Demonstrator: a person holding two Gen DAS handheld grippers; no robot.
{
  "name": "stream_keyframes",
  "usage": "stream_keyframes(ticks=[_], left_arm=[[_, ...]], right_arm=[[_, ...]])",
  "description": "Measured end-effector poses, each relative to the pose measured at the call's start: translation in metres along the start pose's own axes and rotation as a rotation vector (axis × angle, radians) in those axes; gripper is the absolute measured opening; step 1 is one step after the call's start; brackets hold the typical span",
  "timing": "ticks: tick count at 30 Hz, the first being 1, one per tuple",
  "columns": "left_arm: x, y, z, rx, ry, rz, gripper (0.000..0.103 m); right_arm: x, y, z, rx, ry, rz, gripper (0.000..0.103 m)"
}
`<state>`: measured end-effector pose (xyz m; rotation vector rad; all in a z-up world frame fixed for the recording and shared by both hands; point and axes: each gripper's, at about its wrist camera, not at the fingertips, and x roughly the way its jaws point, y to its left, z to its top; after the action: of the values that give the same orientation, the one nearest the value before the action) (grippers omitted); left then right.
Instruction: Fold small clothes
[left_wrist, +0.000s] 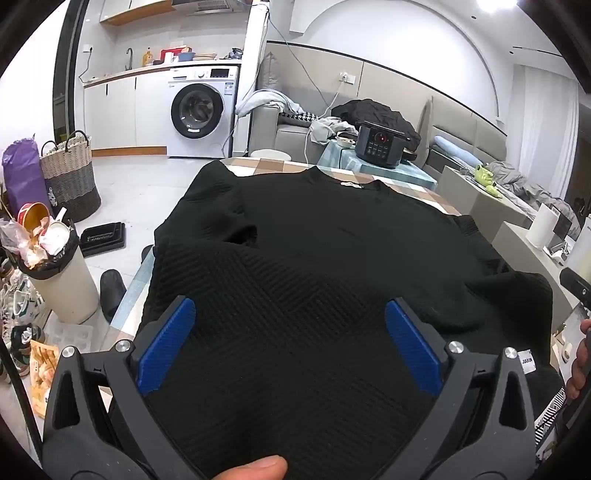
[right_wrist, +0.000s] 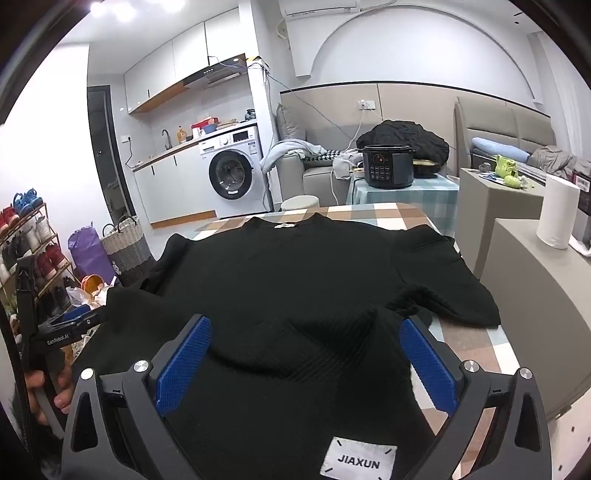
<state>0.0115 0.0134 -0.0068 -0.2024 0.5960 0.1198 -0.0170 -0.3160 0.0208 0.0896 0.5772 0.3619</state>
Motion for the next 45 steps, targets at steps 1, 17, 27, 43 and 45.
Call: stream_keyframes(ticks=[1,17,27,43,45], left_arm=[[0.000,0.000,0.000,0.000,0.001,-0.001,0.102],[-0.005,-0.001,0.000,-0.003,0.001,-0.016,0.102],[-0.008,-0.002,0.003,-0.012,0.004,-0.035,0.102],[-0.014,0.002,0.003,-0.023,-0.003,-0.045,0.102],[-0.014,0.003,0.003,-0.025,-0.002,-0.048,0.102]], right_arm=[[0.001,0.001,0.001,0.000,-0.004,0.002,0.103],[0.003,0.010,0.006,0.012,-0.012,0.021,0.103],[-0.003,0.009,0.014,0.027,-0.017,0.003,0.103],[-0.003,0.018,0.024,-0.007,-0.008,-0.003,0.103],[0.000,0.017,0.026,0.001,-0.002,-0.006,0.103]])
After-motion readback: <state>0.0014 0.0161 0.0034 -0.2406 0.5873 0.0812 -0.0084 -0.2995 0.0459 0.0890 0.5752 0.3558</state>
